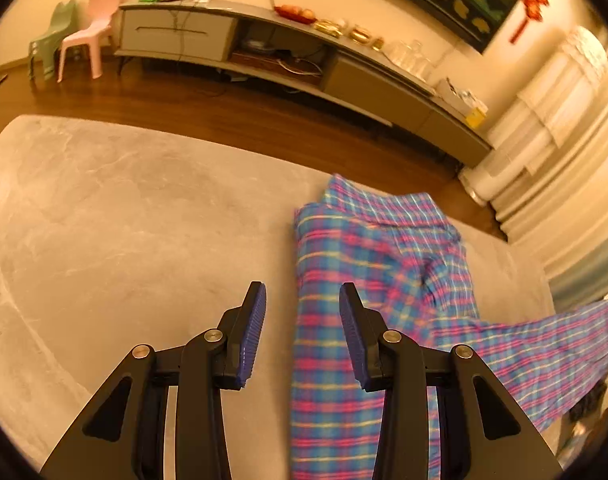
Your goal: Fold clothes
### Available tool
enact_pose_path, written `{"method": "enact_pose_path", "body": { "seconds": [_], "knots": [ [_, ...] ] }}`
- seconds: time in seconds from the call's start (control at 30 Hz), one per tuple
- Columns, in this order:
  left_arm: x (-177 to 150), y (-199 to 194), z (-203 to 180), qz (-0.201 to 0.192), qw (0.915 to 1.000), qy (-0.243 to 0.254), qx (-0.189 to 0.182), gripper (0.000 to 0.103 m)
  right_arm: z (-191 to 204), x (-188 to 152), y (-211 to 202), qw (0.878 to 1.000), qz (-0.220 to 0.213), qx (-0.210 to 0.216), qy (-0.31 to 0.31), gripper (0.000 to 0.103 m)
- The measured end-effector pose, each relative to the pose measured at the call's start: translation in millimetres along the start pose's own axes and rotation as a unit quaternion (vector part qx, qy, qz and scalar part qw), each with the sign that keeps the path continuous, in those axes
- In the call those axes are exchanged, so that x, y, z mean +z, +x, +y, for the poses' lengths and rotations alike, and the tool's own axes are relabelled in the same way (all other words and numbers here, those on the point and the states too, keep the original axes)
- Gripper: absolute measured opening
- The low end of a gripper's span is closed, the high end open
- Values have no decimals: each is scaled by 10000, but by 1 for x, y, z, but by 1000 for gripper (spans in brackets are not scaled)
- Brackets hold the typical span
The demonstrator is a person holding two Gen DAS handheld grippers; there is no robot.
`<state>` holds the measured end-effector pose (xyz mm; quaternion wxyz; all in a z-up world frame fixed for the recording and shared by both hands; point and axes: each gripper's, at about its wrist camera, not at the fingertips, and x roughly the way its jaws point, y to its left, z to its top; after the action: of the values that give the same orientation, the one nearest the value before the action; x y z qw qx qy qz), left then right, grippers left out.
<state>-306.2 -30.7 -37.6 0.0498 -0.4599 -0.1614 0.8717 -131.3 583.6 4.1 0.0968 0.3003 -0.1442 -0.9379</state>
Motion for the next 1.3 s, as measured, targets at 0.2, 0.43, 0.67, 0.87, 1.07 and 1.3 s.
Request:
{"method": "enact_pose_path", "body": {
  "seconds": [0.2,0.43,0.67,0.87,1.07,1.3],
  "knots": [
    [-5,20,-29,116,9991,380,140,39,0,-26,10,9991,390,163,52,3],
    [-11,55,-35,349,9855,937,1372,41,20,-24,20,9986,241,457,-97,3],
    [-6,31,7,-23,9801,38,1985,36,110,-28,-24,9673,-72,2369,-901,3],
    [-8,-6,-34,-443,9968,509,425,38,191,-86,-17,9187,776,3076,-2350,3],
    [-18,44,-66,452,9845,1356,1021,41,240,-162,-2,8268,1957,3869,-3584,3],
    [-2,30,-30,414,9769,665,1989,47,256,-212,27,7662,2870,3899,-4226,3]
  ]
}}
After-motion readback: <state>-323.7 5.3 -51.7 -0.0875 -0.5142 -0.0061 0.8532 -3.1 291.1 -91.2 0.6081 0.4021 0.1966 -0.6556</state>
